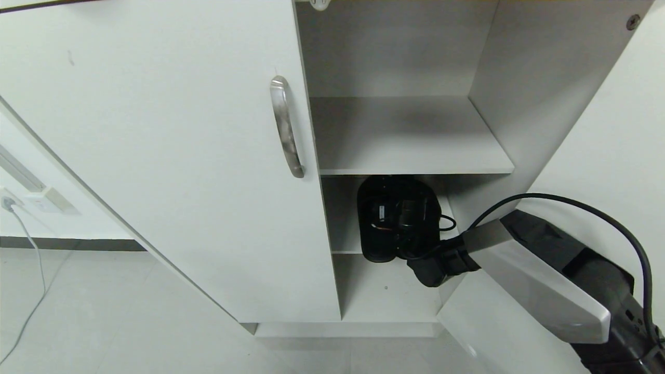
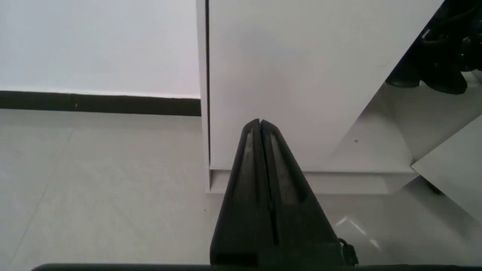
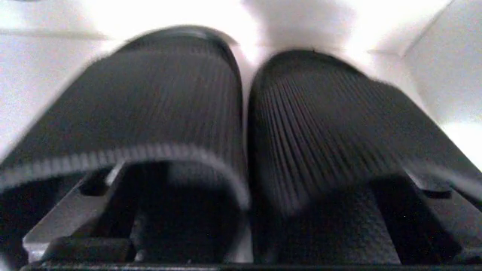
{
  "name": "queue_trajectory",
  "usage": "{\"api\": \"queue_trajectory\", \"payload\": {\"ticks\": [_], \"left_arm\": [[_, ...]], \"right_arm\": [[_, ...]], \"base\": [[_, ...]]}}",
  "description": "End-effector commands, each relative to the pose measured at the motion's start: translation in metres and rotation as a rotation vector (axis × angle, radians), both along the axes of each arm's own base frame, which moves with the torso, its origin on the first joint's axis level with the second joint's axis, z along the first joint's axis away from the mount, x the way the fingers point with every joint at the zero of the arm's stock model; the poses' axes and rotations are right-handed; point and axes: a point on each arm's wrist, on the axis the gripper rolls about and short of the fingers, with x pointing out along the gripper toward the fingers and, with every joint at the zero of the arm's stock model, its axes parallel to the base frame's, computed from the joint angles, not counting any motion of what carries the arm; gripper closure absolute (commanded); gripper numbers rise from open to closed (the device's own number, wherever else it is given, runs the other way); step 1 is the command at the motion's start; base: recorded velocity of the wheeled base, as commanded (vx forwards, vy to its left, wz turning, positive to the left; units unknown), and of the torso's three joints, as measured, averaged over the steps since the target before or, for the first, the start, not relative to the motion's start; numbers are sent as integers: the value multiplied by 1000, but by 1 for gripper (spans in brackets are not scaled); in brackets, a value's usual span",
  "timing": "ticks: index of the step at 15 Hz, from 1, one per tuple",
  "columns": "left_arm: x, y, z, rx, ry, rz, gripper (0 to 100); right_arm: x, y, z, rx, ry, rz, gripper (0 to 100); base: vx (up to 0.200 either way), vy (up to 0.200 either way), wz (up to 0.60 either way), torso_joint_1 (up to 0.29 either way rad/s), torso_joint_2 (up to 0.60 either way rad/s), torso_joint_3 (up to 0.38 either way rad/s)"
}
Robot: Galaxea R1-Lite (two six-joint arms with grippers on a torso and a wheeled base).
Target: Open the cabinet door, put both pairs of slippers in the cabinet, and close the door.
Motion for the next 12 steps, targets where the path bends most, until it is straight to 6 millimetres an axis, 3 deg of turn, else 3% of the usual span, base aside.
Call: {"api": "queue_trajectory", "payload": {"ticks": [1,5,12], "left_arm": [[0,0,0,0,0,-1,100],[0,0,0,0,0,-1,100],[0,0,0,0,0,-1,100]], "right_arm": [[-27,-3,17,-5,5,25,0],[-78,-10,34,-1,0,80,0],[-149,-28,21,-24,27,203,0]], "base": [[0,0,0,0,0,0],[0,0,0,0,0,0],[0,0,0,0,0,0]]}}
